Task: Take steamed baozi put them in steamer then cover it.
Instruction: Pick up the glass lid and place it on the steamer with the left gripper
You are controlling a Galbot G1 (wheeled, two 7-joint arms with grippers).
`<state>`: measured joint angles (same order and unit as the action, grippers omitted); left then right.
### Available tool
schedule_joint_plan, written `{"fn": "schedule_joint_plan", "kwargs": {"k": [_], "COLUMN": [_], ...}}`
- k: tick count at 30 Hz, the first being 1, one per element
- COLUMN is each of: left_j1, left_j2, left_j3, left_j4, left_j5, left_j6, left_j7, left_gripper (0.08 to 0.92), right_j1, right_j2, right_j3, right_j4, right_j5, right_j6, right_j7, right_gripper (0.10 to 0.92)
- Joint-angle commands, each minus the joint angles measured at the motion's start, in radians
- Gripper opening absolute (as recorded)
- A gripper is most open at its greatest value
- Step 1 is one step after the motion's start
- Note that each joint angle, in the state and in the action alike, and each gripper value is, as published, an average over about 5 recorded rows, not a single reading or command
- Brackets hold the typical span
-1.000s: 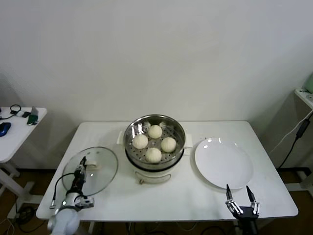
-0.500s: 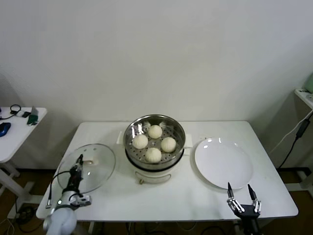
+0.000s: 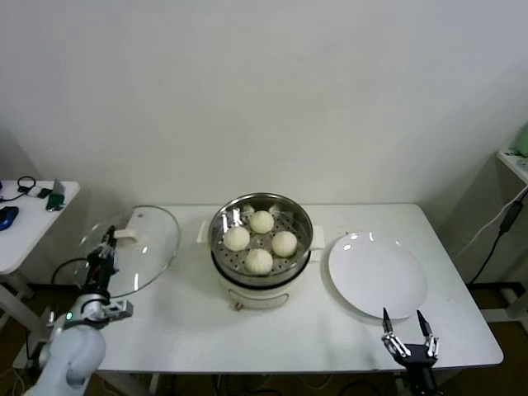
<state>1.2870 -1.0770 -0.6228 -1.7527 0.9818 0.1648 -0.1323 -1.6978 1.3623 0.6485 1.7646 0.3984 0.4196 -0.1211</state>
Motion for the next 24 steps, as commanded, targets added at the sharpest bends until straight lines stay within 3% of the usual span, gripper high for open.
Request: {"fn": "schedule_joint_plan", "kwargs": {"k": [1,6,14,24], "left_j1": [-0.071,-0.180,-0.367,-0.453], "left_j2": [0.125,0.107,-0.002,-0.249], "left_j3": [0.175,0.367,0.620,0.739], "left_j4": [-0.317,-0.355,-0.287,-0.146], "left_j5": [-0.157,-0.107,0.064,0.358], "left_j6": [0.284,0.377,0.529,0.583], "left_j7": [0.171,0.224,0.342,0.457], "left_gripper": [0.143,0.143,0.143,0.143], "right_j1": [0.002,0.007,0.026,0.041], "right_j2": [0.003,0.005,0.003,-0.005], "right_j3": [-0.002,0.000,-0.003,-0.011], "right_j4": [-0.005,-0.013,-0.047,-0.069], "right_j5": [-0.019,-0.021,-0.018,-0.003], "right_j6": [-0.001,0.006,0.038,0.062], "right_j7": [0.003,0.004,0.005,0.008], "right_gripper": [0.823,0.823,0.823,0.823]}}
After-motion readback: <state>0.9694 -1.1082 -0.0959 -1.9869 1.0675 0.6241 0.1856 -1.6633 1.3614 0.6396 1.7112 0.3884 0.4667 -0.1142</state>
